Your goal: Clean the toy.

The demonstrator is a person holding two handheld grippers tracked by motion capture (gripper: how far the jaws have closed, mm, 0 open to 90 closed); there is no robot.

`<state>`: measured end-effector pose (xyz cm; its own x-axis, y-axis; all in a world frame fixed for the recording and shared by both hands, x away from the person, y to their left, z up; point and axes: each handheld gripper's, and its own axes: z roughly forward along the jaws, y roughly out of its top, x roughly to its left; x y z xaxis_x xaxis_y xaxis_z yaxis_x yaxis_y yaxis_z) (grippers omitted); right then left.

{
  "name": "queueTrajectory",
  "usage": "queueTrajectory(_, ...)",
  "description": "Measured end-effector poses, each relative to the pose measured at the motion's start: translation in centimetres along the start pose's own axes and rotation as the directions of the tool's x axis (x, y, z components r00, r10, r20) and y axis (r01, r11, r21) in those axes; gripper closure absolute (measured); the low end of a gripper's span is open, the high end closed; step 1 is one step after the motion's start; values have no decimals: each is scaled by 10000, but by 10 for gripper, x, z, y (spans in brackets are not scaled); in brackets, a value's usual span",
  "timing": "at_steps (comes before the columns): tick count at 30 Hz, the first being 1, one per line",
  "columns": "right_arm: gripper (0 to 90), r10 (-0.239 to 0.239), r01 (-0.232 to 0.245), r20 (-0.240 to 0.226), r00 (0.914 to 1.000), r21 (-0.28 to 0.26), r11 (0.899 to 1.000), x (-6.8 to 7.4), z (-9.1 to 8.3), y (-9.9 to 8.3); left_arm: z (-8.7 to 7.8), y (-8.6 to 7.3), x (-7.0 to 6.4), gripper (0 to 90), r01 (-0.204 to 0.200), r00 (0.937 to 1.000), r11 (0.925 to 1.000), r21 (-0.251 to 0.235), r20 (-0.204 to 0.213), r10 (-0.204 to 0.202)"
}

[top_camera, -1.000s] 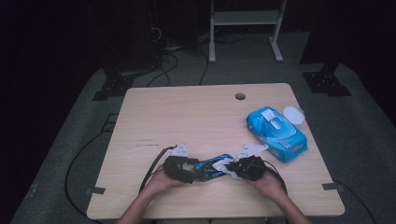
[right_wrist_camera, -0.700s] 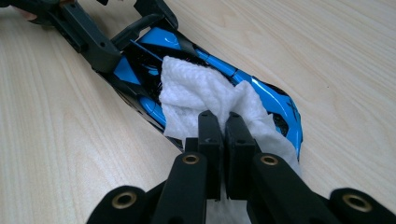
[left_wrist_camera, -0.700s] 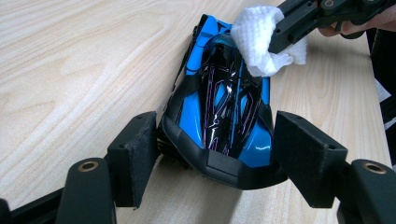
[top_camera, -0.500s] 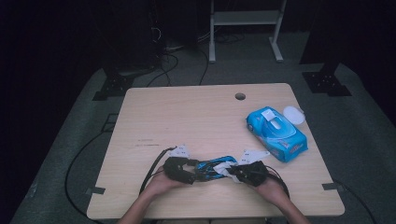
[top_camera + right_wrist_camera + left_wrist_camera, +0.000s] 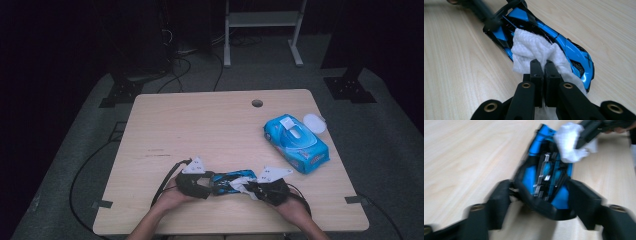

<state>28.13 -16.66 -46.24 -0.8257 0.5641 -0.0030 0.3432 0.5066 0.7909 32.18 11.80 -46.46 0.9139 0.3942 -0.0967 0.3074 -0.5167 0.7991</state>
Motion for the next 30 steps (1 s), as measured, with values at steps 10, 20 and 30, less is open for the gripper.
queueTrajectory(10,868,-369,371,200,9991,-105,9993,9,-4,-5,-3,-1,-2,477,-311,9995,9995,-107,-25,311)
queueTrajectory(20,869,-633,634,-107,9979,70,9980,19,-7,-11,-7,-3,0,504,-420,9988,9988,-258,257,427)
queueTrajectory(30,865,-151,158,-378,9992,195,9997,14,-7,-14,-9,-3,-4,541,-894,9959,9952,-399,-136,889)
